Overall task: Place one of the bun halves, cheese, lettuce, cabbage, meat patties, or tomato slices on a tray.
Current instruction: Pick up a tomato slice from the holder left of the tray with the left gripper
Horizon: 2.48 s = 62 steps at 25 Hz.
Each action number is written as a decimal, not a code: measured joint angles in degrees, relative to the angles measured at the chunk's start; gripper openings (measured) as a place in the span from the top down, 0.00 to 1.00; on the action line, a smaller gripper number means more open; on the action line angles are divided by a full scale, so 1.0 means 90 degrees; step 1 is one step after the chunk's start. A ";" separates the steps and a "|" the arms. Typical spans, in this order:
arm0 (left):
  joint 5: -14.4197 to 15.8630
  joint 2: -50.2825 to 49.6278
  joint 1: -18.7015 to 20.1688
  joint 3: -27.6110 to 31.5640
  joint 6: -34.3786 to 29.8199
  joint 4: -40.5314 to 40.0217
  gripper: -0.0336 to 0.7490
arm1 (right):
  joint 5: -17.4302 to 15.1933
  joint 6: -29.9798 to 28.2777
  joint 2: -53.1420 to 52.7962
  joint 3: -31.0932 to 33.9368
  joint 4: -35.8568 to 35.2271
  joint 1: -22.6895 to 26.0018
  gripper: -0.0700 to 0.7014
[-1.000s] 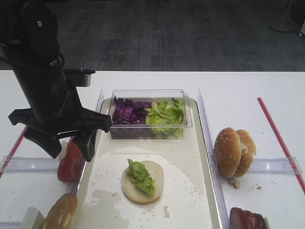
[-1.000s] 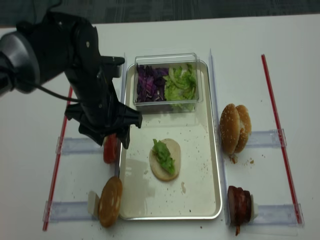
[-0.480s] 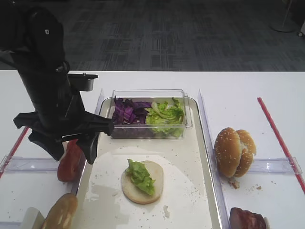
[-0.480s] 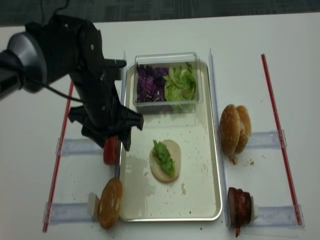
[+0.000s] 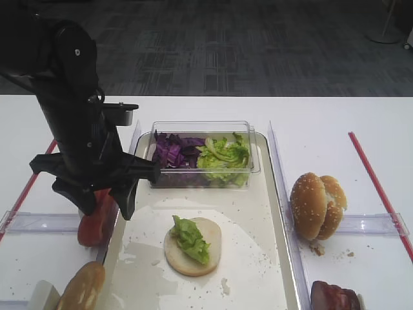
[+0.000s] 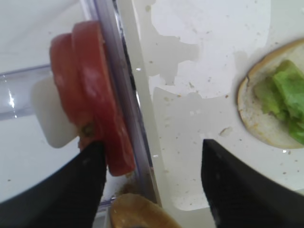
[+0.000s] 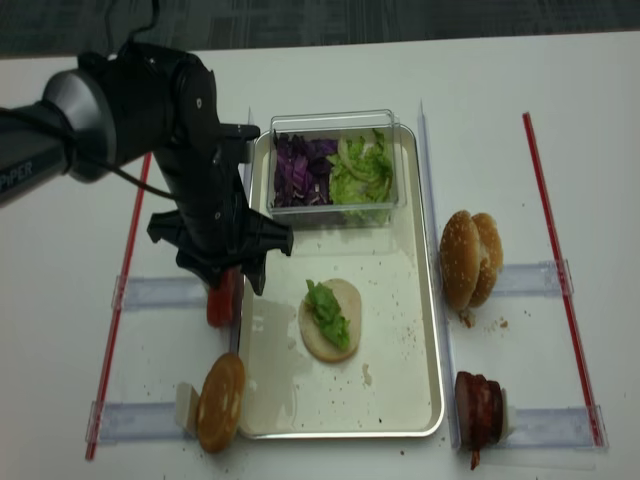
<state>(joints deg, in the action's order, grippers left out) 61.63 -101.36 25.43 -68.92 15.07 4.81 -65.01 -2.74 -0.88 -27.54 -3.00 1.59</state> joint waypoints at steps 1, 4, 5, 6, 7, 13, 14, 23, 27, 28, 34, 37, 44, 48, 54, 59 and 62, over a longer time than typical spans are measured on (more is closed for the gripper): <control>0.0000 -0.0005 -0.0014 0.0000 0.0000 0.0000 0.45 | 0.0000 0.0000 0.0000 0.0000 0.0000 0.0000 0.30; 0.0000 -0.0035 -0.0108 -0.0012 0.0000 0.0000 0.46 | 0.0000 0.0000 0.0000 0.0000 0.0000 0.0000 0.30; 0.0000 -0.0046 -0.0124 -0.0012 0.0000 0.0000 0.47 | 0.0000 0.0000 0.0000 0.0000 0.0000 0.0000 0.30; 0.0000 -0.0061 -0.0149 -0.0021 0.0000 0.0000 0.47 | 0.0000 0.0000 0.0000 0.0000 0.0000 0.0000 0.30; 0.0000 -0.0072 -0.0164 -0.0021 0.0000 0.0000 0.47 | 0.0000 0.0000 0.0000 0.0000 0.0000 0.0000 0.30; 0.0000 -0.0080 -0.0177 -0.0027 0.0000 -0.0014 0.50 | 0.0000 0.0000 0.0000 0.0000 0.0000 0.0000 0.31; 0.0000 -0.0091 -0.0177 -0.0027 0.0000 -0.0014 0.50 | 0.0000 0.0000 0.0000 0.0000 0.0000 0.0000 0.31; -0.0028 -0.0204 -0.0177 -0.0036 0.0000 -0.0014 0.60 | 0.0000 0.0000 0.0000 0.0000 0.0000 0.0000 0.33; -0.0133 -0.0208 -0.0177 -0.0036 0.0000 -0.0014 0.70 | 0.0000 0.0000 0.0000 0.0000 0.0000 0.0000 0.33; -0.0163 -0.0208 -0.0177 -0.0036 0.0000 -0.0014 0.72 | 0.0000 0.0000 0.0000 0.0000 0.0000 0.0000 0.33; -0.0187 -0.0208 -0.0177 -0.0036 0.0010 -0.0170 0.83 | 0.0000 0.0000 0.0000 0.0000 0.0000 0.0000 0.33; -0.0196 -0.0208 -0.0177 -0.0036 0.0095 -0.0335 0.88 | 0.0000 0.0000 0.0000 0.0000 0.0000 0.0000 0.33; -0.0196 -0.0208 -0.0177 -0.0036 0.0166 -0.0489 0.92 | 0.0000 0.0000 0.0000 0.0000 0.0000 0.0000 0.33; -0.0196 -0.0208 -0.0177 -0.0036 0.0176 -0.0498 0.93 | 0.0000 0.0000 0.0000 0.0000 0.0000 0.0000 0.33; -0.0196 -0.0208 -0.0177 -0.0036 0.0176 -0.0534 0.93 | 0.0000 0.0000 0.0000 0.0000 0.0000 0.0000 0.33; -0.0196 -0.0208 -0.0177 -0.0036 0.0176 -0.0534 0.93 | 0.0000 0.0000 0.0000 0.0000 0.0000 0.0000 0.33; -0.0196 -0.0208 -0.0177 -0.0036 0.0176 -0.0498 0.93 | 0.0000 0.0011 0.0000 0.0000 0.0000 0.0000 0.33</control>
<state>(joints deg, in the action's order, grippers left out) 59.86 -103.24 23.84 -69.25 16.66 0.32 -65.01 -2.64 -0.88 -27.54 -3.00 1.59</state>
